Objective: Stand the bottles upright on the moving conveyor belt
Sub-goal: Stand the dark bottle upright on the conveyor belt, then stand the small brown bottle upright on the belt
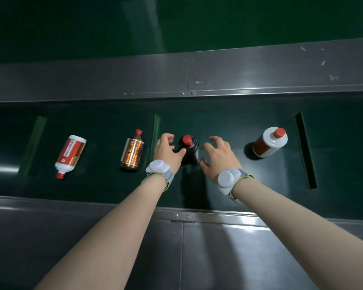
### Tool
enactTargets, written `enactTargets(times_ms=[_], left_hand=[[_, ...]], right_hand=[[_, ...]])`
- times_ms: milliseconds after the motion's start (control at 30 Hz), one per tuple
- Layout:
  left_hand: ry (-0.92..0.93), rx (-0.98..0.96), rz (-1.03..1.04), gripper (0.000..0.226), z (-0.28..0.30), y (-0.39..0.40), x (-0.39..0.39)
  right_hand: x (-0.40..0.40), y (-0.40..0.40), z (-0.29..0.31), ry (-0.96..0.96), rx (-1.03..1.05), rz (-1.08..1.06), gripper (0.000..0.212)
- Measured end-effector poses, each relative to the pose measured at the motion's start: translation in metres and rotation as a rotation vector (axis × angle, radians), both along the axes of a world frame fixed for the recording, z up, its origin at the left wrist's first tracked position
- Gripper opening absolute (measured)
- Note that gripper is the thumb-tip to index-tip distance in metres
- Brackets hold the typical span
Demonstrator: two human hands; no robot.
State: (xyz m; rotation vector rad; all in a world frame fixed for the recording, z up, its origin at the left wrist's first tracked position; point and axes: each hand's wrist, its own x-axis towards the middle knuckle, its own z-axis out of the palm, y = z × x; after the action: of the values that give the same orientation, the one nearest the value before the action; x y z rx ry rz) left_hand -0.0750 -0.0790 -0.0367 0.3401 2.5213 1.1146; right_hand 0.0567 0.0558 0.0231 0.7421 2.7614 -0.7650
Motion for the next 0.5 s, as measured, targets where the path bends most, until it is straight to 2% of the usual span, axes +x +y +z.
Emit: enactTargets(times_ms=[167, 300, 433, 500], left_hand=[[0.097, -0.03, -0.036, 0.036, 0.016, -0.043, -0.048], [0.131, -0.149, -0.032, 0.03, 0.015, -0.077, -0.081], [0.066, -0.309, 0.012, 0.027, -0.004, -0.117, -0.122], [0.027, -0.398, -0.005, 0.037, -0.025, -0.135, -0.146]], right_hand=[[-0.039, -0.045, 0.023, 0.123, 0.007, -0.026, 0.044], [-0.064, -0.082, 0.028, 0.215, 0.018, -0.025, 0.042], [-0.101, -0.131, 0.011, 0.198, -0.043, 0.009, 0.04], [-0.124, -0.159, -0.006, 0.165, -0.087, -0.008, 0.039]])
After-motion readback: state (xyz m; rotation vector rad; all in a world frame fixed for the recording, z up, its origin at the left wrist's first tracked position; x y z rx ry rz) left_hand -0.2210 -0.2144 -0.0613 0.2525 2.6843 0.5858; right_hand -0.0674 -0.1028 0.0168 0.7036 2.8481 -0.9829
